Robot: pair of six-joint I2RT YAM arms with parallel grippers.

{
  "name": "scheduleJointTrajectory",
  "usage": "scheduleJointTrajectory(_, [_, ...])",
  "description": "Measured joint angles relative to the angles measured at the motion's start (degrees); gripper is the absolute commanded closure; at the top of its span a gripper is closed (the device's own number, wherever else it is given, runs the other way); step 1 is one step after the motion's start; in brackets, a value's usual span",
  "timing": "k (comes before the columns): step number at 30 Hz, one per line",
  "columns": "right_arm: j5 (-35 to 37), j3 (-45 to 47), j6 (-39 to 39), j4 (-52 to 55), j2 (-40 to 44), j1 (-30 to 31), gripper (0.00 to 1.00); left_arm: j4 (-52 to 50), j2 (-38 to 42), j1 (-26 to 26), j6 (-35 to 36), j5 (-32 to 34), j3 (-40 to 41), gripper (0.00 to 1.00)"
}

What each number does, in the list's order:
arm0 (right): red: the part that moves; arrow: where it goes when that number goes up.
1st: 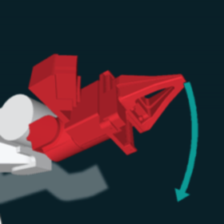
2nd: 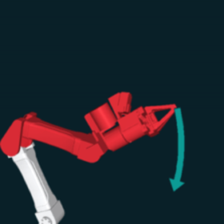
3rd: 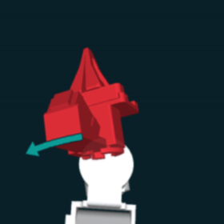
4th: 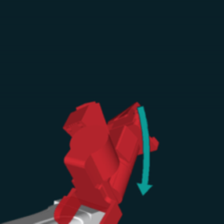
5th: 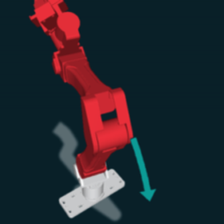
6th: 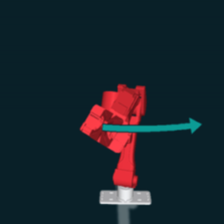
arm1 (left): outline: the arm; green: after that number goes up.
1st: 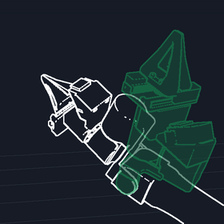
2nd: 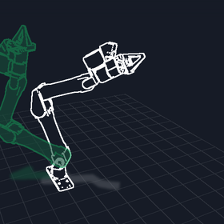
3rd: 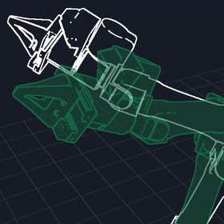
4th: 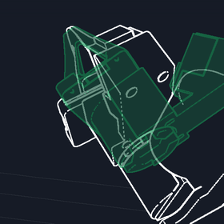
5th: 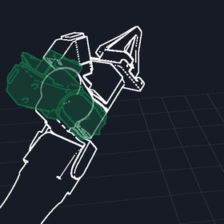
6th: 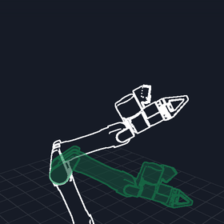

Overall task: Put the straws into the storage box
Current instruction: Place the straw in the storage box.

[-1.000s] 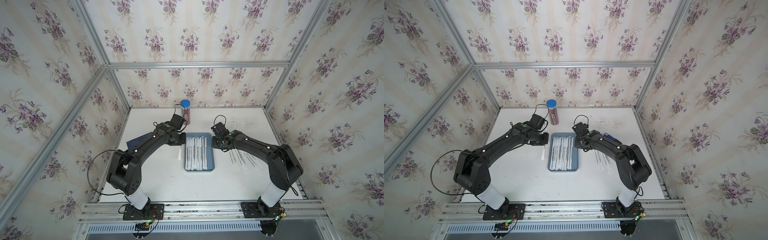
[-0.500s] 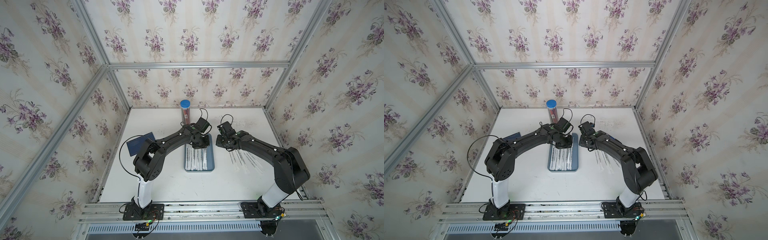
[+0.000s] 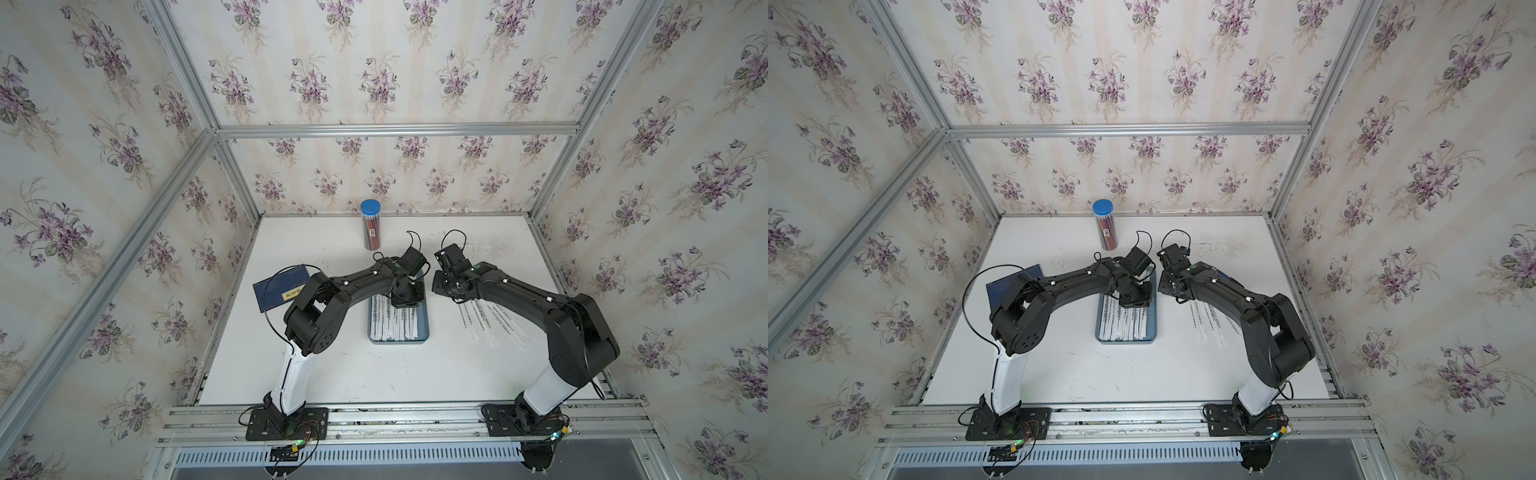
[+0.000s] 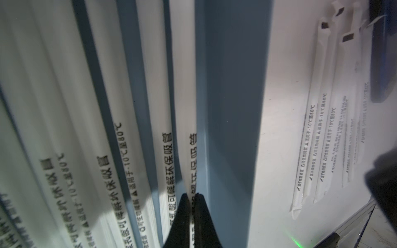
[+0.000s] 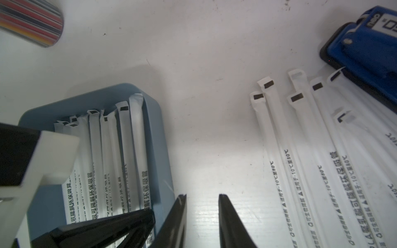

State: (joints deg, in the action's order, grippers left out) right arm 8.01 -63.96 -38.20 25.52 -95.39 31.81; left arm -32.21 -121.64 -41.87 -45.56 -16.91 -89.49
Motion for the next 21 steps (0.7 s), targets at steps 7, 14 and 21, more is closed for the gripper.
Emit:
scheduleJointTrajectory(7, [0.0, 0.2, -0.4, 0.0, 0.0, 0.0, 0.7, 0.2, -1.8, 0.0, 0.0, 0.0, -0.4, 0.9])
scheduleJointTrajectory(14, [0.0, 0.2, -0.4, 0.0, 0.0, 0.0, 0.7, 0.3, -1.8, 0.0, 0.2, -0.2, -0.5, 0.82])
scheduleJointTrajectory(21, [-0.2, 0.1, -0.4, 0.0, 0.0, 0.0, 0.7, -0.2, -1.1, 0.2, 0.7, 1.0, -0.6, 0.78])
